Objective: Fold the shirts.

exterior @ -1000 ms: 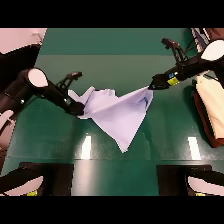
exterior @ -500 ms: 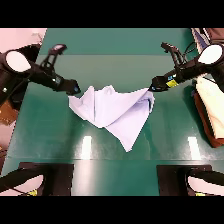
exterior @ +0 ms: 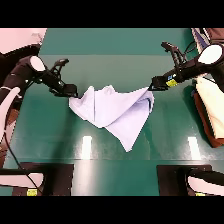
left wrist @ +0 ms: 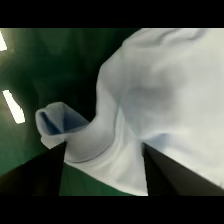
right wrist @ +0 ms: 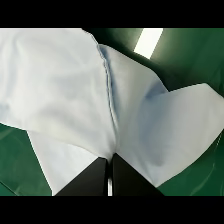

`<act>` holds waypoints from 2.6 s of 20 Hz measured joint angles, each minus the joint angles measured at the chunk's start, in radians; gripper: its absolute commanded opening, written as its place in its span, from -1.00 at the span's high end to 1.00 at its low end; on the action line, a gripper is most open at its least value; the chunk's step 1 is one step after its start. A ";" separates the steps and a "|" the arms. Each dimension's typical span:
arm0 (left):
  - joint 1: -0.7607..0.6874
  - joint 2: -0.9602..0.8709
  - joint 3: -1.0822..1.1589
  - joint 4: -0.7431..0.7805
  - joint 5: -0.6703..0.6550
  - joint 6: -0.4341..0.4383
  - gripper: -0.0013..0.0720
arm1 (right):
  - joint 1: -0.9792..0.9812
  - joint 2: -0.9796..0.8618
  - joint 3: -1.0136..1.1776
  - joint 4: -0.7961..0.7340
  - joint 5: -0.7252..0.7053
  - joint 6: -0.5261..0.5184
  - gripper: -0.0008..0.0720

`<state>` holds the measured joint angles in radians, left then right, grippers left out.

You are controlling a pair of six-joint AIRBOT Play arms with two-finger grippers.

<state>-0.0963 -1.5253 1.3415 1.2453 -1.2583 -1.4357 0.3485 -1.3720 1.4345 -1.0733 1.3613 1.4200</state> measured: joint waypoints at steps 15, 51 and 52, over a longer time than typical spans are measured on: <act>0.003 -0.066 -0.014 0.056 -0.027 -0.022 -0.21 | 0.001 0.000 0.000 0.008 0.000 0.000 0.93; 0.003 0.618 0.063 0.057 -0.061 -0.177 0.90 | -0.226 0.069 0.640 0.001 0.104 -0.023 0.94; 0.002 0.570 0.004 0.057 -0.028 -0.172 0.90 | -0.205 0.006 0.623 -0.001 0.109 -0.023 0.94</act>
<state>-0.0940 -0.9550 1.3453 1.3022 -1.2865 -1.6073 0.1432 -1.3655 2.0575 -1.0740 1.4704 1.3972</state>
